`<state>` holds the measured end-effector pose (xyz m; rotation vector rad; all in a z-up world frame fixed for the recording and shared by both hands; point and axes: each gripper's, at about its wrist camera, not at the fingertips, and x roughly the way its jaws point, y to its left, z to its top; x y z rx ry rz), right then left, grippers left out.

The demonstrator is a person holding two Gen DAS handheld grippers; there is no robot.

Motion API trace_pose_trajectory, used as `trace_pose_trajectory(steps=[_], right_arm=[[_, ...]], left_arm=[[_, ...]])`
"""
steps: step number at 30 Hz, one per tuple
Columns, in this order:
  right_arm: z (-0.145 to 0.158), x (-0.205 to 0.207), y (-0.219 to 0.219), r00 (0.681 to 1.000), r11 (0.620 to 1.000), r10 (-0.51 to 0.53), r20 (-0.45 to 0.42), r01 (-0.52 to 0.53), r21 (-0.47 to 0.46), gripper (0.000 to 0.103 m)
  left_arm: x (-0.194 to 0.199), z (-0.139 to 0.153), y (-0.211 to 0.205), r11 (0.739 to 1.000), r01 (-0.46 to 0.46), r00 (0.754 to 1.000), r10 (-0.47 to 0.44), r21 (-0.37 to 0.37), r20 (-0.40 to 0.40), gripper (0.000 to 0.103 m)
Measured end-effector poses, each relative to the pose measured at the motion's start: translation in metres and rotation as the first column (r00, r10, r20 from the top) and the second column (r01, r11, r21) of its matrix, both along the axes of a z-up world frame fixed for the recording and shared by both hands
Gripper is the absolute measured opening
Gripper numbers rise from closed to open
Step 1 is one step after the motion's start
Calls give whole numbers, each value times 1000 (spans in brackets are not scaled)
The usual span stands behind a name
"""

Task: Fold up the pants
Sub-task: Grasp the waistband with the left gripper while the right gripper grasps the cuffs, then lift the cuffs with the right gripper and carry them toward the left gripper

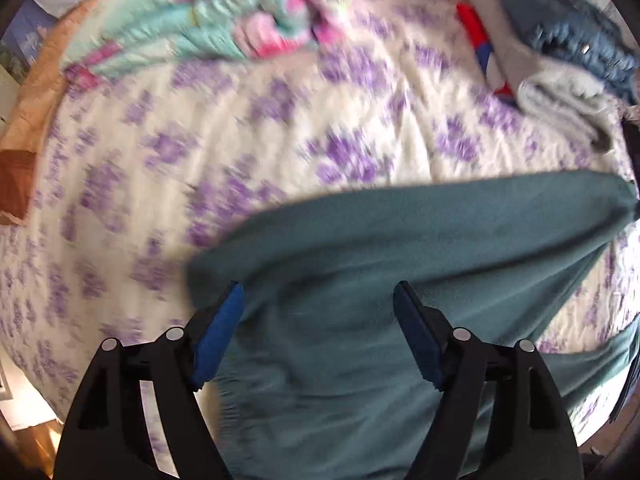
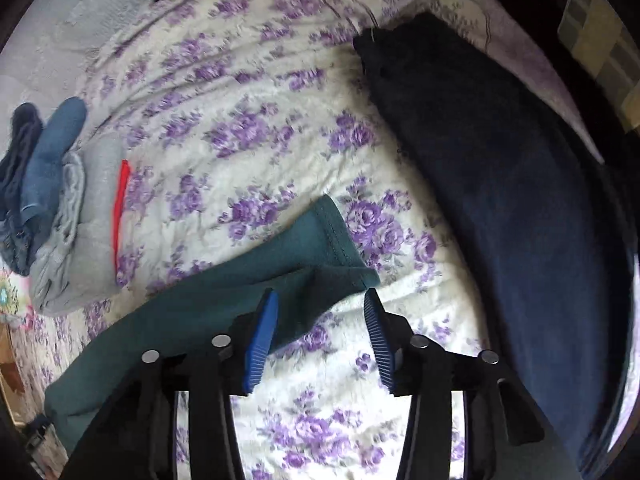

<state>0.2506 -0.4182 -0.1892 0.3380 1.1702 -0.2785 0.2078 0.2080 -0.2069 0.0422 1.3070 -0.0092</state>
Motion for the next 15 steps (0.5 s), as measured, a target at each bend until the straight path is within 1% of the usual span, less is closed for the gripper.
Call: trace_pose_trajectory(steps=[1, 2, 4, 6, 7, 8, 9, 10, 11, 12, 13, 15], right_arm=[[15, -10, 6, 1000, 999, 16, 19, -16, -29, 62], [27, -22, 12, 998, 999, 33, 47, -31, -34, 64], [44, -47, 21, 993, 997, 71, 98, -73, 12, 66], [49, -68, 36, 987, 991, 106, 117, -114, 65, 66], [49, -76, 45, 985, 988, 125, 117, -135, 81, 66], [46, -84, 56, 983, 983, 146, 113, -157, 92, 66], [43, -90, 67, 980, 979, 166, 105, -177, 105, 66], [40, -97, 77, 979, 974, 183, 94, -193, 115, 66], [38, -104, 89, 977, 971, 198, 81, -206, 119, 66], [35, -108, 98, 975, 968, 213, 68, -220, 123, 66], [33, -111, 107, 972, 964, 228, 57, -234, 126, 66], [32, -117, 124, 965, 956, 259, 41, -262, 131, 66]], left_arm=[[-2, 13, 7, 1000, 10, 1000, -10, 6, 23, 75], [-4, 22, 12, 1000, 21, 999, -21, 11, 38, 77], [-3, 36, 23, 998, 54, 997, -55, 31, 57, 78], [6, 36, 34, 995, 89, 995, -92, 47, 49, 78], [12, 34, 39, 993, 114, 993, -115, 34, 36, 78], [12, 30, 44, 991, 137, 990, -137, 5, 22, 78], [9, 27, 49, 987, 158, 987, -158, -33, 5, 78], [14, 19, 49, 979, 187, 982, -189, -78, -21, 78], [18, 12, 48, 972, 208, 976, -213, -105, -42, 77], [20, 4, 45, 975, 211, 976, -213, -69, -38, 77], [23, -5, 42, 967, 238, 968, -244, -89, -60, 76], [28, -19, 36, 956, 274, 955, -283, -101, -84, 71]])
